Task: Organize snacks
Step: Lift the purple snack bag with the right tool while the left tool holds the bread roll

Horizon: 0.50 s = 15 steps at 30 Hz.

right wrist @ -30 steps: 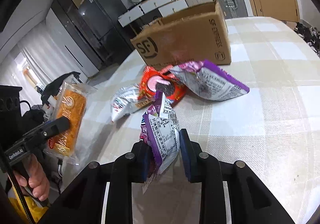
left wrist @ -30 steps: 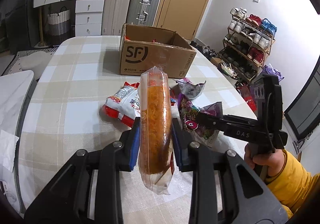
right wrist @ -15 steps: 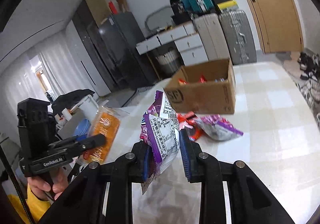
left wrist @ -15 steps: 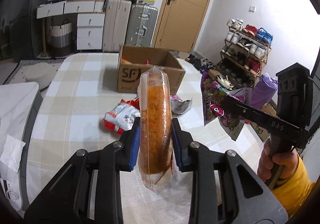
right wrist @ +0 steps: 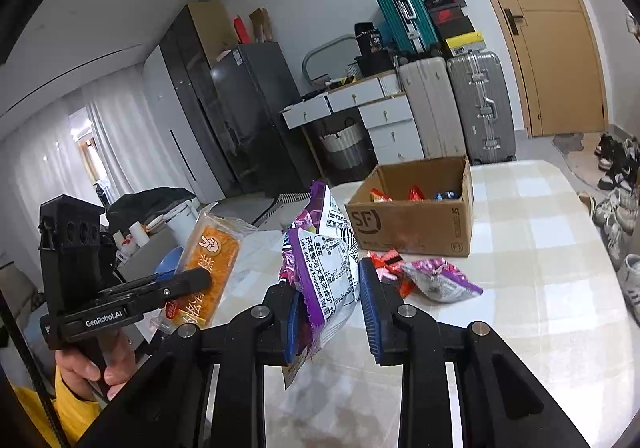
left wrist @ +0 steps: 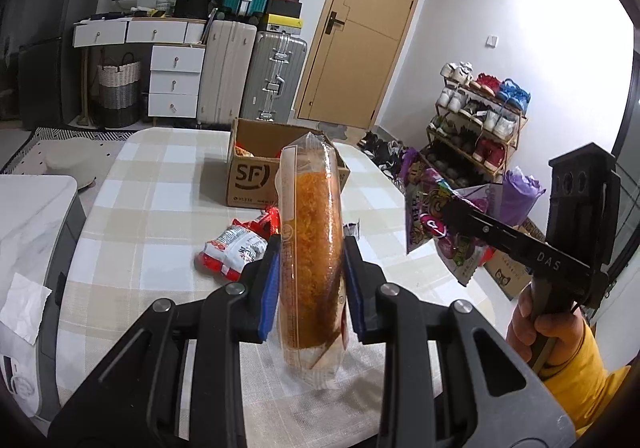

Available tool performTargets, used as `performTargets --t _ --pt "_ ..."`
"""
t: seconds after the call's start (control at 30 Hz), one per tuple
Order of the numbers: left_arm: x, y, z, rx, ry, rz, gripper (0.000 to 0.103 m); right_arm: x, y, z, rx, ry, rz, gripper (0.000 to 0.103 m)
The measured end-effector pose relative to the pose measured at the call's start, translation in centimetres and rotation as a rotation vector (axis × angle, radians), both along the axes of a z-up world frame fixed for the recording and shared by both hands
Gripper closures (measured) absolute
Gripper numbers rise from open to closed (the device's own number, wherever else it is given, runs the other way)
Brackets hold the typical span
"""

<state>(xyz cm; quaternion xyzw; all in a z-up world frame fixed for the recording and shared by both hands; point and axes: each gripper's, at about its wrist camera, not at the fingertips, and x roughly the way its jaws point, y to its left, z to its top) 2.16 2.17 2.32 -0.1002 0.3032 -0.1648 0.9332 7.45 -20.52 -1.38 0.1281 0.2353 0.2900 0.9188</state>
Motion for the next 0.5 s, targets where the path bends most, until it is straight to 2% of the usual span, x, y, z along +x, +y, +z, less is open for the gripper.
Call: performTargets --t 0.23,0.5 --pt "1.7 1.0 2.1 -0.015 -0.006 0.040 0.077 1.3 0.2 1.9 -0.001 -0.036 0.012 0.077" --pt "5.9 0.9 4.6 0.000 -0.037 0.040 0.077 5.4 -0.1 4.6 0.005 -0.077 0.004 0.077"
